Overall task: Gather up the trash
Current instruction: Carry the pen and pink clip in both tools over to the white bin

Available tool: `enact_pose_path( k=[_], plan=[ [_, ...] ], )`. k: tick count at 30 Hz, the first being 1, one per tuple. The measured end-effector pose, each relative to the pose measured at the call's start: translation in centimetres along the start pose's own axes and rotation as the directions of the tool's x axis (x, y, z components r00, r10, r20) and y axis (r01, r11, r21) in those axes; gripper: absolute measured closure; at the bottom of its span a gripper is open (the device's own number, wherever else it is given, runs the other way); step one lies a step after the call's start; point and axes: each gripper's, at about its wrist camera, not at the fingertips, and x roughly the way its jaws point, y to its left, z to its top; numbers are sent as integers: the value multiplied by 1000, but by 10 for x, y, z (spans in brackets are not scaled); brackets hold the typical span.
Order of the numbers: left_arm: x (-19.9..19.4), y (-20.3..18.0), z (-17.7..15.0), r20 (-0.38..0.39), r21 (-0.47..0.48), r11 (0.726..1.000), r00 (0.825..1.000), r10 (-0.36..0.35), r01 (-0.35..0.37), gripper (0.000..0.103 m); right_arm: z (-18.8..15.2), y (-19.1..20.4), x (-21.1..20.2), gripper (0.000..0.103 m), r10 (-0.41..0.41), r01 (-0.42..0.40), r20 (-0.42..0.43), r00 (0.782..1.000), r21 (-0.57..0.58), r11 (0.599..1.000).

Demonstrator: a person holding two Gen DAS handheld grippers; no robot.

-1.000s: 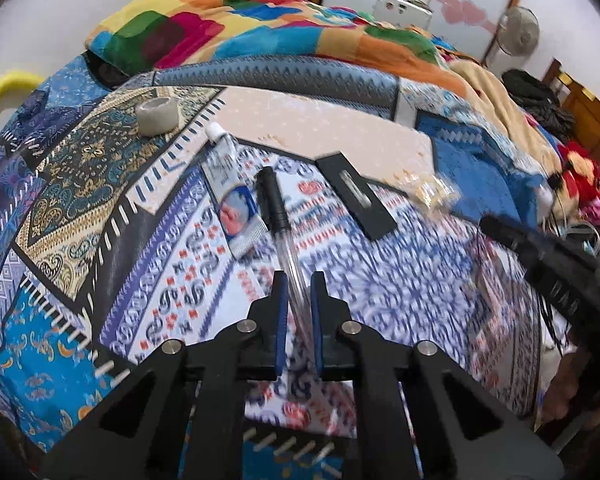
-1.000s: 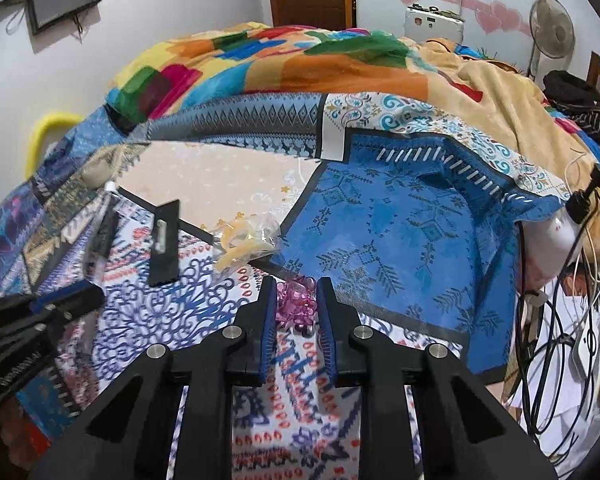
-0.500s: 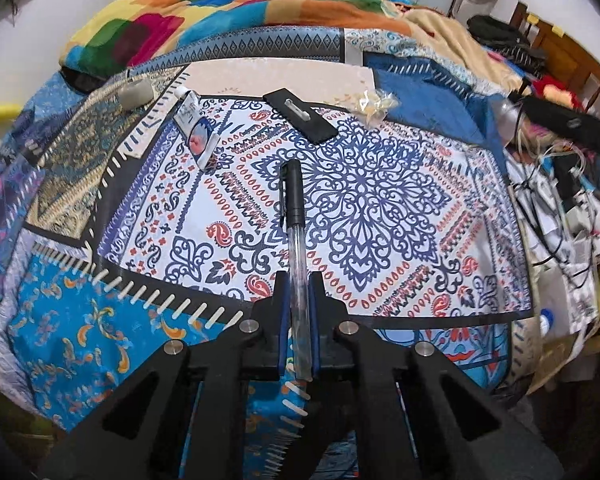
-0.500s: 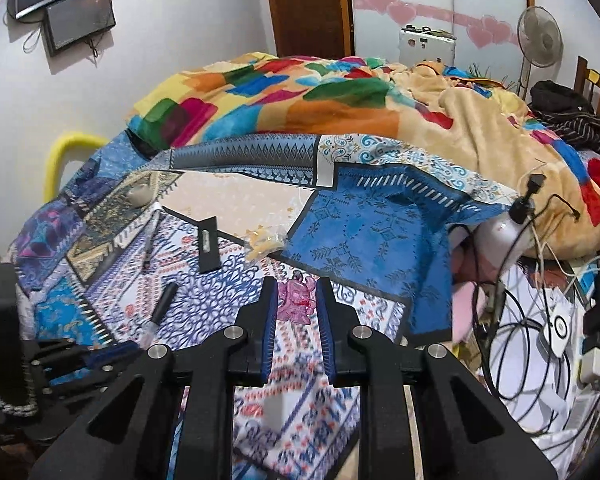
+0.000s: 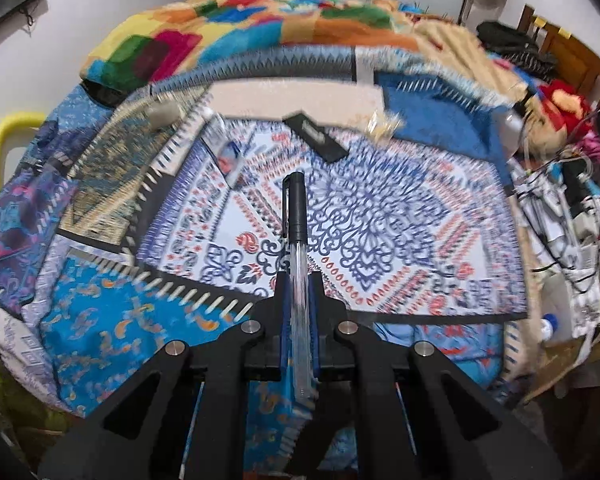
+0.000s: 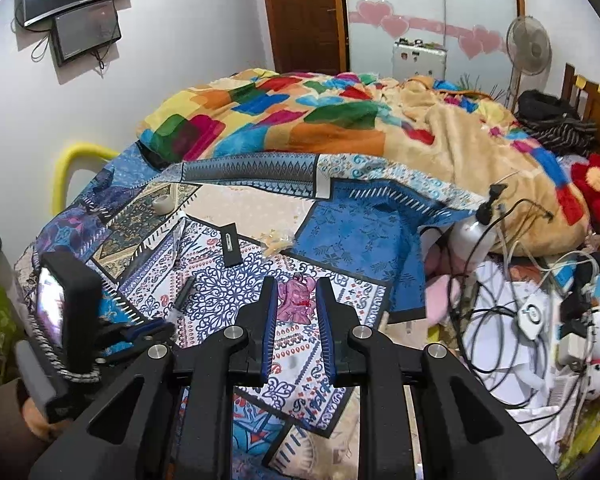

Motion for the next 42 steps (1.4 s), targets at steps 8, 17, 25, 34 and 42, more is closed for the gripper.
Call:
enact_pose_path(
  k=[8, 17, 25, 34, 42],
  plan=[
    [-109, 17, -6, 150, -4, 999, 988, -32, 33, 96, 10, 26, -46, 85, 9, -7, 60, 998, -26, 1000],
    [-205, 58, -35, 263, -61, 997, 965, -27, 45, 96, 14, 76, -106, 85, 74, -63, 144, 987, -79, 995],
    [-265, 95, -77, 322, -102, 994, 947, 10, 24, 96, 1, 124, -145, 85, 139, -116, 173, 975, -136, 984],
    [-303, 143, -127, 344, -177, 984, 937, 58, 4, 96, -22, 181, -169, 85, 210, -174, 167, 963, -207, 963],
    [-318, 185, -171, 322, -242, 969, 937, 133, -54, 96, -45, 233, -167, 85, 282, -247, 112, 953, -255, 935]
  ],
)
